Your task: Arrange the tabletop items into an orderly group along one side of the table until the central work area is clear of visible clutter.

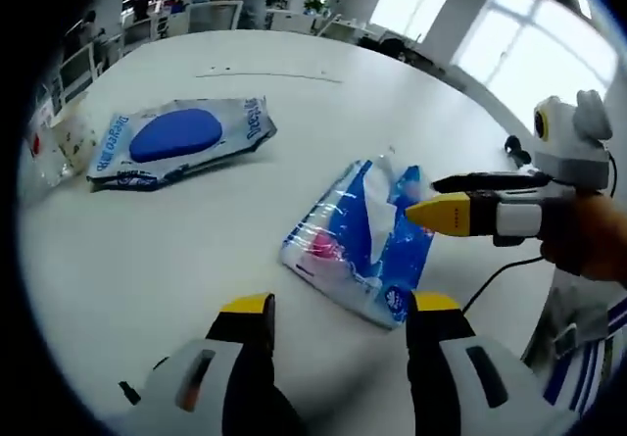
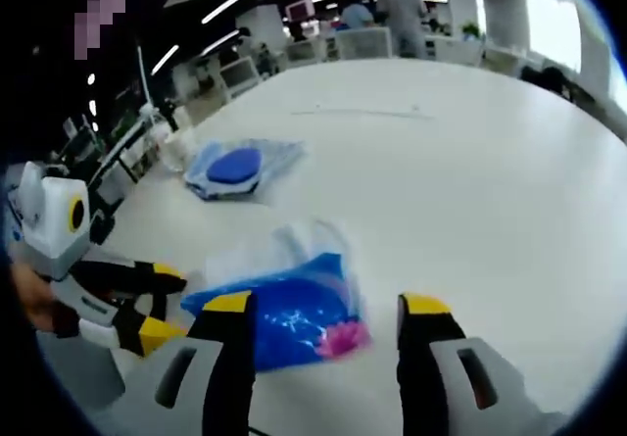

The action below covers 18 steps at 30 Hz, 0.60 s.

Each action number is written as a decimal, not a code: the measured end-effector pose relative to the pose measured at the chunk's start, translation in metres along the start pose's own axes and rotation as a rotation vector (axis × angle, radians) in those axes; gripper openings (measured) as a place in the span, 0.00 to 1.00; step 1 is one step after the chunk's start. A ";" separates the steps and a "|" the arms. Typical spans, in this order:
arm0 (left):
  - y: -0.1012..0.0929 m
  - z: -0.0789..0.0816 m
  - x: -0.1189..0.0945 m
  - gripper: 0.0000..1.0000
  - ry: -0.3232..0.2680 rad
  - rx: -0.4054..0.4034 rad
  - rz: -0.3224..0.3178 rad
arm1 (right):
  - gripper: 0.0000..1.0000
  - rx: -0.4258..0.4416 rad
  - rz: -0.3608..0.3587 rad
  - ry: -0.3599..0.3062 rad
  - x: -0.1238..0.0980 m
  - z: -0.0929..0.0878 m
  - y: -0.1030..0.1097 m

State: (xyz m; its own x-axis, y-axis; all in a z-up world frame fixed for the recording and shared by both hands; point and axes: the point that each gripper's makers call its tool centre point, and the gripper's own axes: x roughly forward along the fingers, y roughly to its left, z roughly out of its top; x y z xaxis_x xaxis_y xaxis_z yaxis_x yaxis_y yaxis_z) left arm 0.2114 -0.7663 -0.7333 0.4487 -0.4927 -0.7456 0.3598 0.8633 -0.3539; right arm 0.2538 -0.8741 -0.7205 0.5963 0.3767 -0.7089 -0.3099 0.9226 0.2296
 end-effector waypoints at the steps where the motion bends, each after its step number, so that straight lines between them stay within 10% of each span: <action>1: 0.001 0.000 0.000 0.49 -0.002 -0.005 0.001 | 0.48 0.006 0.002 -0.005 0.001 0.001 0.000; 18: 0.006 -0.005 -0.003 0.29 -0.016 -0.079 -0.011 | 0.08 0.019 -0.008 0.030 -0.003 -0.010 0.002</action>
State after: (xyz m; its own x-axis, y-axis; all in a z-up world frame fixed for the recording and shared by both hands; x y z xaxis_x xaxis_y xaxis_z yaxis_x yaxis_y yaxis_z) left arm 0.2085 -0.7597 -0.7360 0.4582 -0.5030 -0.7329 0.2988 0.8637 -0.4060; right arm 0.2439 -0.8741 -0.7241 0.5761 0.3673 -0.7302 -0.2915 0.9269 0.2364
